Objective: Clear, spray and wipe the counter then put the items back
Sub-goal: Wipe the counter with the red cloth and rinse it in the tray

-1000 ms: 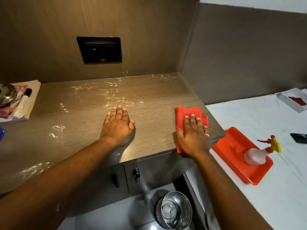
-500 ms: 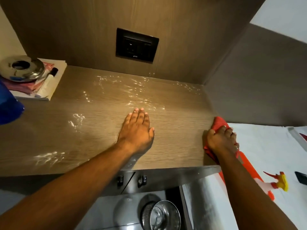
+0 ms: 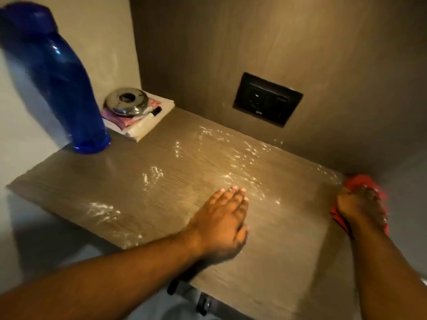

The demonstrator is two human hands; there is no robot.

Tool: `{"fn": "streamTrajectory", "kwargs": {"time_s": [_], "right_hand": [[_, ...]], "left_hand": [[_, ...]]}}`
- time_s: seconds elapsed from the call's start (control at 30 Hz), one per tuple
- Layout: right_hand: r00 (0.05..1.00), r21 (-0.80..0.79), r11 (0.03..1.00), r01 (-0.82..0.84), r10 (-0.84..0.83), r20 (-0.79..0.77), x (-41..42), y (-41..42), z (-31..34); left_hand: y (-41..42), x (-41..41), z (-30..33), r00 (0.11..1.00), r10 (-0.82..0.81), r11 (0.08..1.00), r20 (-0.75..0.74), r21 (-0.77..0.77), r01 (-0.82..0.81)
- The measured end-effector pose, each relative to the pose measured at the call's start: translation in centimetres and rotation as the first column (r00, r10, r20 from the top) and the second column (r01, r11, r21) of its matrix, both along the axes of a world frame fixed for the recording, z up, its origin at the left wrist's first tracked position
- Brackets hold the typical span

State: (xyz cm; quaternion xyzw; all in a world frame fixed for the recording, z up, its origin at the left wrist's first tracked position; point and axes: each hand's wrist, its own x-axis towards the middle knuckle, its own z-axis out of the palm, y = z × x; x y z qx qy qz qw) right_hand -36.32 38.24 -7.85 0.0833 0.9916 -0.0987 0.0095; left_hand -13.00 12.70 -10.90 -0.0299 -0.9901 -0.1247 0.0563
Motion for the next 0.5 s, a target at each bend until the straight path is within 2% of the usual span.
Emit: {"fn": "streamTrajectory", "kwargs": {"time_s": [0.33,0.4,0.5], "right_hand": [[0.994,-0.023,0.998,-0.061,0.063,0.089,-0.6,-5.5,-0.2],[0.984,-0.023,0.988,-0.152,0.154,0.089,0.1,-8.5,-0.5],[0.887,0.005,0.889,-0.458,0.456,0.077,2.6,-13.9,-1.1]], "left_hand": [[0.5,0.1,0.1,1.0,0.008,1.0,0.006,-0.022,-0.008],[0.6,0.1,0.0,1.0,0.008,1.0,0.026,-0.021,-0.007],[0.4,0.2,0.1,0.999,0.039,0.999,0.025,-0.011,-0.039]]}}
